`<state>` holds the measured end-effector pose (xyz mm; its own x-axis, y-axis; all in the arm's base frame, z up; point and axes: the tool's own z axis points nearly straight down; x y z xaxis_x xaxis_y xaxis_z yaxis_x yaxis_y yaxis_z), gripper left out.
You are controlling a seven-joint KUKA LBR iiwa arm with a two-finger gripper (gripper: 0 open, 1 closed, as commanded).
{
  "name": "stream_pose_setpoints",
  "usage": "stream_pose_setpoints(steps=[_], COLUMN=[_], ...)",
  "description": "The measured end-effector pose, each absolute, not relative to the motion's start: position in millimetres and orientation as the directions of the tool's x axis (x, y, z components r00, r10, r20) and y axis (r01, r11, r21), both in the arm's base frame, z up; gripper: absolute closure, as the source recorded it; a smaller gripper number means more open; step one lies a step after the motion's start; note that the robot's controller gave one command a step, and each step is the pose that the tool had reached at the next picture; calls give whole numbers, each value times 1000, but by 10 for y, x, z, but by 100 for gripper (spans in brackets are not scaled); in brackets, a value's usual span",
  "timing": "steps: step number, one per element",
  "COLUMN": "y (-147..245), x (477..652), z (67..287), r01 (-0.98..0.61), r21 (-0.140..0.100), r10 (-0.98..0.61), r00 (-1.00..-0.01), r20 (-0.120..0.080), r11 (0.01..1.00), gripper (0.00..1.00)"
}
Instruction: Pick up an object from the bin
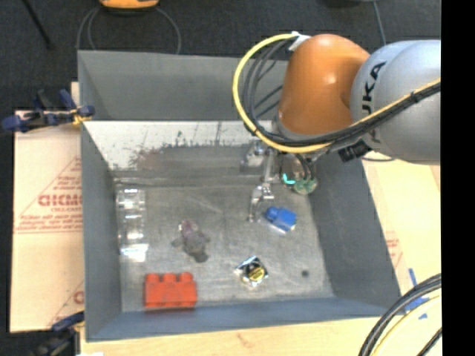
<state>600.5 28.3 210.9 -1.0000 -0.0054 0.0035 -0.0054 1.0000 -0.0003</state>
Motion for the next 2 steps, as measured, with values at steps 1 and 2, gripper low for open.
stream_pose_setpoints(steps=[1, 2], y=[1098, 792], x=[5586, 5458], z=[721, 1022], r01=[218, 221], r21=[3, -1], r10=[218, 221], r00=[-976, -975], r20=[-11, -3], r11=[976, 975], gripper=[0, 0])
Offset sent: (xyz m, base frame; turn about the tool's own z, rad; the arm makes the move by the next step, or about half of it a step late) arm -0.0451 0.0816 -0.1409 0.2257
